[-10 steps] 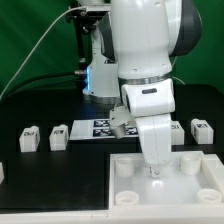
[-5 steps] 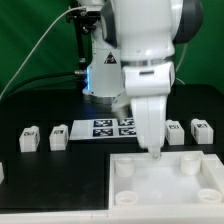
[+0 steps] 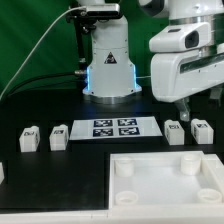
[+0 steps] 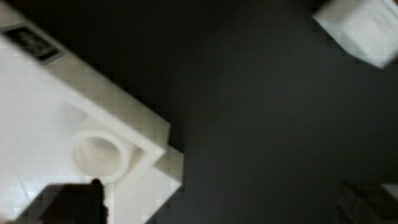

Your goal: Assemble one leg

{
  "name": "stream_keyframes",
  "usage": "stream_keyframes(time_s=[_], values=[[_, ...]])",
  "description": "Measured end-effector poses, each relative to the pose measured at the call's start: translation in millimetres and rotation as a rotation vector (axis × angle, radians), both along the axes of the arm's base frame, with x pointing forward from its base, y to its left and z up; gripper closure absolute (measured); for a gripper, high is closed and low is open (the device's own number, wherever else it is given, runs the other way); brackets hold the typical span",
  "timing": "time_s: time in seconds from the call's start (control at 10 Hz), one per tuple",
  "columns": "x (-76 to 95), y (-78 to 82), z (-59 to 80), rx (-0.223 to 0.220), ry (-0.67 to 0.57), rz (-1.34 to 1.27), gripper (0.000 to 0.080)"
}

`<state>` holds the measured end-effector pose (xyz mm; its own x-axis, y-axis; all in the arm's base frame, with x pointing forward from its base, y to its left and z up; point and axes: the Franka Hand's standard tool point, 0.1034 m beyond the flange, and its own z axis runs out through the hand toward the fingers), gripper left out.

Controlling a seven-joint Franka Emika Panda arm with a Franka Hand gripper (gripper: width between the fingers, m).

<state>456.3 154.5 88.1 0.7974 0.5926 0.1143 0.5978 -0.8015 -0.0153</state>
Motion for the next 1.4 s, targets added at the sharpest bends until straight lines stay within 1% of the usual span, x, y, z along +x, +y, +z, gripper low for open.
stream_keyframes(time_s=[0.1, 0.3, 0.4, 0.5, 0.6, 0.7, 0.8, 0.9, 1.0, 1.1, 1.2, 1.3, 1.4], values=[[-1.1, -1.6, -3.1, 0.016, -0.021, -0.046, 0.0151], [-2.8, -0.4, -4.6, 0.05, 0.009, -0.286, 0.0151], [-3.2, 0.5, -4.7, 0.062, 0.018, -0.358, 0.0151], [-5.3, 1.7, -6.3, 0.061, 0.028, -0.374, 0.0151], [-19.8, 9.4, -16.6, 0.045, 0.09, -0.429, 0.0151], [-25.4, 18.0, -21.8, 0.047, 0.11, -0.458, 0.0151], [-34.1, 25.4, -25.5, 0.025, 0.157, -0.486, 0.0151], [-41.6, 27.5, -26.7, -0.043, 0.282, -0.472, 0.0151], [-37.1, 28.0, -28.5, -0.076, 0.356, -0.472, 0.0151], [-36.4, 25.1, -32.7, -0.082, 0.381, -0.46, 0.0151], [-48.2, 21.6, -30.7, -0.145, 0.507, -0.45, 0.0151], [-44.4, 24.1, -30.0, -0.179, 0.595, -0.442, 0.0151], [-39.5, 26.1, -33.1, -0.193, 0.642, -0.44, 0.0151]])
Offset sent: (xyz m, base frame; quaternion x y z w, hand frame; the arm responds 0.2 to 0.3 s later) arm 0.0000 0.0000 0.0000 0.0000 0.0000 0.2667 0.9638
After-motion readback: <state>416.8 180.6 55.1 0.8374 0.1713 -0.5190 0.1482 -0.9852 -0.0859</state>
